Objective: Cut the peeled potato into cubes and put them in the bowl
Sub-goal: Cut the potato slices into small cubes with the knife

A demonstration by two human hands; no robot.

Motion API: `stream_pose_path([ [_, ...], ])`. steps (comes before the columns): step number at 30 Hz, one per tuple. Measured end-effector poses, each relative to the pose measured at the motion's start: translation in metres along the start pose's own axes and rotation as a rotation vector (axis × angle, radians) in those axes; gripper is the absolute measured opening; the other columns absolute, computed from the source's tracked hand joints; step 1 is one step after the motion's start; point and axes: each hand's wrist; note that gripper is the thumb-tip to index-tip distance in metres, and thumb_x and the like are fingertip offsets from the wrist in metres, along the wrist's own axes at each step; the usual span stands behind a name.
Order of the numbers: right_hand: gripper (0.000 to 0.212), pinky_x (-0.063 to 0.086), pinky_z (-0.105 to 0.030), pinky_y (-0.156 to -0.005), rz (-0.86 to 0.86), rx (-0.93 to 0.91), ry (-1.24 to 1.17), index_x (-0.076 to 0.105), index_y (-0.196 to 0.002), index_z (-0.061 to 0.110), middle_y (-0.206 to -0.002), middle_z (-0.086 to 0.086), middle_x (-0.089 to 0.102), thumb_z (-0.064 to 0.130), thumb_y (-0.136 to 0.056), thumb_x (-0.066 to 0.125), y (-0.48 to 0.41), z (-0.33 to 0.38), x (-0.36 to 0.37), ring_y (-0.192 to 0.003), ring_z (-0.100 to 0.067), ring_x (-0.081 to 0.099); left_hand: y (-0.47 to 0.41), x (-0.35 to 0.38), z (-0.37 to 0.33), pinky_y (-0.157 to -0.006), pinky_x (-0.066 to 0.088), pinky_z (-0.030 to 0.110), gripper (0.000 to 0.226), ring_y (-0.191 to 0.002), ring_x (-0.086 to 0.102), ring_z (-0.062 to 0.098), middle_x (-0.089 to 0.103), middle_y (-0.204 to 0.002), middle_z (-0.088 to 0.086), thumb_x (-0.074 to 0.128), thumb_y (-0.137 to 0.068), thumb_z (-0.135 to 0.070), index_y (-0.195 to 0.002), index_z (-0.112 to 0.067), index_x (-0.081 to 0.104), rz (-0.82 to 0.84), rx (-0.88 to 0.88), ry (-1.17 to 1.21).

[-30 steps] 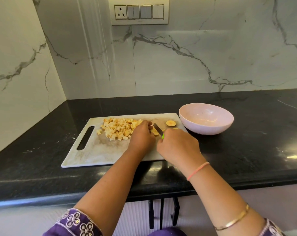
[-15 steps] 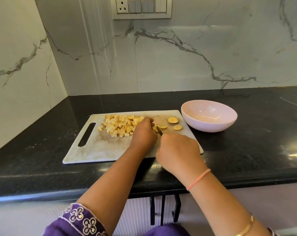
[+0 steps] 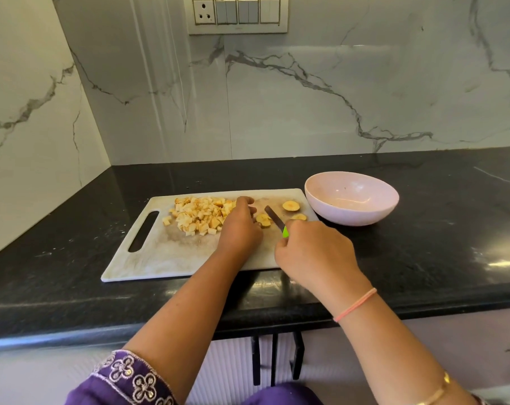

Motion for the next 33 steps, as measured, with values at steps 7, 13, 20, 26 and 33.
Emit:
stream_pose_path([
  [7,0.024,0.034,-0.029,-0.066,0.064,0.003,-0.009,0.060,-0.103,0.015,-0.102,-0.004,0.061,0.027,-0.096,0.040,-0.019,0.009,0.010,-0.082,-0.020,0.049,-0.001,0.000,0.000,-0.094,0.049,0.032,0.059,-0.103,0.053,0.013,0.046,-0.132,0.007,0.056,-0.087,0.002,-0.138,-0.014,0.030,-0.013,0.006,0.094],
  [13,0.021,0.034,-0.029,-0.065,0.048,-0.011,0.049,0.060,-0.102,0.016,-0.096,-0.003,0.060,0.025,-0.095,0.043,-0.021,0.011,0.011,-0.089,-0.022,0.057,-0.002,0.001,0.000,-0.086,0.049,0.026,0.056,-0.100,0.055,0.014,0.047,-0.128,0.006,0.053,-0.088,0.004,-0.135,-0.015,0.030,-0.032,0.021,0.093],
  [20,0.017,0.035,-0.029,-0.063,0.053,-0.033,0.074,0.060,-0.095,0.017,-0.081,0.000,0.051,0.027,-0.094,0.045,-0.012,0.013,0.011,-0.077,-0.020,0.050,-0.004,0.002,0.003,-0.085,0.048,0.024,0.054,-0.102,0.053,0.012,0.047,-0.126,0.005,0.053,-0.089,0.002,-0.132,-0.019,0.027,-0.051,0.030,0.082],
  [26,0.019,0.035,-0.029,-0.066,0.061,-0.023,0.026,0.058,-0.103,0.016,-0.098,-0.002,0.061,0.026,-0.095,0.044,-0.004,0.011,0.016,-0.091,-0.022,0.059,-0.004,0.005,0.009,-0.085,0.048,0.022,0.058,-0.102,0.054,0.011,0.048,-0.126,0.006,0.056,-0.088,0.003,-0.129,-0.023,0.024,-0.025,0.010,0.096],
  [33,0.017,0.037,-0.029,-0.066,0.078,-0.021,-0.007,0.056,-0.100,0.015,-0.090,-0.002,0.056,0.027,-0.095,0.044,0.000,0.010,0.020,-0.079,-0.021,0.051,-0.004,0.001,0.008,-0.079,0.045,0.019,0.051,-0.099,0.055,0.012,0.049,-0.113,0.002,0.051,-0.090,0.003,-0.129,-0.017,0.024,-0.060,0.030,0.073],
])
Point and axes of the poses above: each hand's wrist, its own y-axis away from the middle knuckle, its own x-axis out of the palm, z = x × y
